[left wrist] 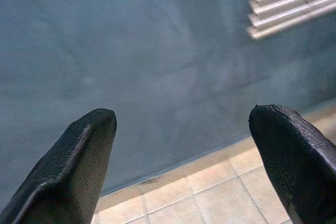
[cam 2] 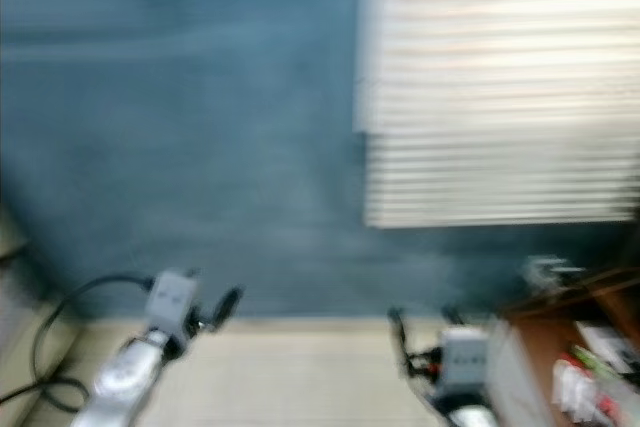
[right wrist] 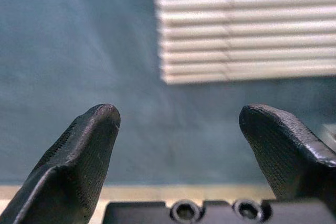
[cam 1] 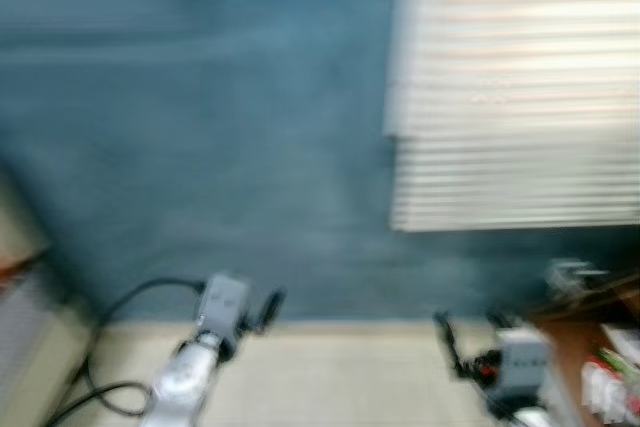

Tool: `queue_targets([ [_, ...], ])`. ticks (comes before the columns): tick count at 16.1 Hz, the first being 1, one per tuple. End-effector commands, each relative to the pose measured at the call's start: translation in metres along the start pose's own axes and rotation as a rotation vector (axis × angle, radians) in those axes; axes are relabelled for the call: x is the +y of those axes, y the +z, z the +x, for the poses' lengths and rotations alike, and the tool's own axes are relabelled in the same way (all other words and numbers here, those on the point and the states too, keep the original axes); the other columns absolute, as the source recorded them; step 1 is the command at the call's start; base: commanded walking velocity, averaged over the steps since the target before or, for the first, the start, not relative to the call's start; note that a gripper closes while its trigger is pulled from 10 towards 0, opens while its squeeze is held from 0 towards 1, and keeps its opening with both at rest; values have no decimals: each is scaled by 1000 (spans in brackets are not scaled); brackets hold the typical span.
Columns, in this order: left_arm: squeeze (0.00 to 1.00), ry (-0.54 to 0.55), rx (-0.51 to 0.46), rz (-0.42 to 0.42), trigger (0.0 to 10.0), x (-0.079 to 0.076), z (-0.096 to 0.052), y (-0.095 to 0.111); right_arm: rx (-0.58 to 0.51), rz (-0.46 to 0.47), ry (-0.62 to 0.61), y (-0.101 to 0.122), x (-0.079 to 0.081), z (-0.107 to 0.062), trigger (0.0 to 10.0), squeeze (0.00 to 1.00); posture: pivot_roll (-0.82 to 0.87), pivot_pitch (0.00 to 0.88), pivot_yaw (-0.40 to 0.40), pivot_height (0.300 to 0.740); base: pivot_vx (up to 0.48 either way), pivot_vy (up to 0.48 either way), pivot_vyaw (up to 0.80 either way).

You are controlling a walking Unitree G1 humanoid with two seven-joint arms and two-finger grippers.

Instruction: Clean up the room

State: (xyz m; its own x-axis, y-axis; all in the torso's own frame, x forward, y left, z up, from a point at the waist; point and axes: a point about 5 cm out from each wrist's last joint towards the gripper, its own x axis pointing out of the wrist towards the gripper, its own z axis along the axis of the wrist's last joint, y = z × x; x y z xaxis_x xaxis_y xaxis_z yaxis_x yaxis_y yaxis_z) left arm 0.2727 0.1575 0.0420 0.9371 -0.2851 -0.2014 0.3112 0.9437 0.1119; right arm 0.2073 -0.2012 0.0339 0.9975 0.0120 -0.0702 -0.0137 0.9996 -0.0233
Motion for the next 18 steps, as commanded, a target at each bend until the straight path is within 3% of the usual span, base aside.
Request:
queue_targets([
  [1, 0, -4, -16, 1, 10000, -5, 4, 4, 6, -11, -17, 2, -8, 3, 10000, 0, -143, 0, 44, 740, 458, 0, -781],
  [6, 0, 44, -33, -19, 10000, -9, 2, 6, 16, -4, -14, 3, -11, 5, 10000, 0, -141, 0, 43, 740, 457, 0, 0],
  [7, 0, 102, -62, -41, 10000, -4, -2, 10, 2, 17, 8, 5, -8, 5, 10000, 0, -140, 0, 43, 740, 458, 0, 0],
  [9, 0, 174, -111, 20, 10000, 7, -22, 21, -56, 24, 75, 22, 2, 1, 10000, 0, -136, 0, 40, 740, 459, 0, 0],
  [11, 0, 149, -95, 11, 10000, 7, -57, 26, -47, 23, 187, 28, 14, -26, 10000, 0, -121, 0, 36, 740, 0, 0, 0],
  [14, 0, 114, 12, -60, 10000, 11, -61, 5, 15, 40, 149, 21, 6, -44, 10000, 0, -111, 0, 25, 740, 0, 0, 0],
  [18, 0, 190, 8, -109, 10000, 3, -74, 10, 97, 28, 188, 19, 7, -48, 10000, 0, -110, 0, 15, 740, 0, 0, 0],
])
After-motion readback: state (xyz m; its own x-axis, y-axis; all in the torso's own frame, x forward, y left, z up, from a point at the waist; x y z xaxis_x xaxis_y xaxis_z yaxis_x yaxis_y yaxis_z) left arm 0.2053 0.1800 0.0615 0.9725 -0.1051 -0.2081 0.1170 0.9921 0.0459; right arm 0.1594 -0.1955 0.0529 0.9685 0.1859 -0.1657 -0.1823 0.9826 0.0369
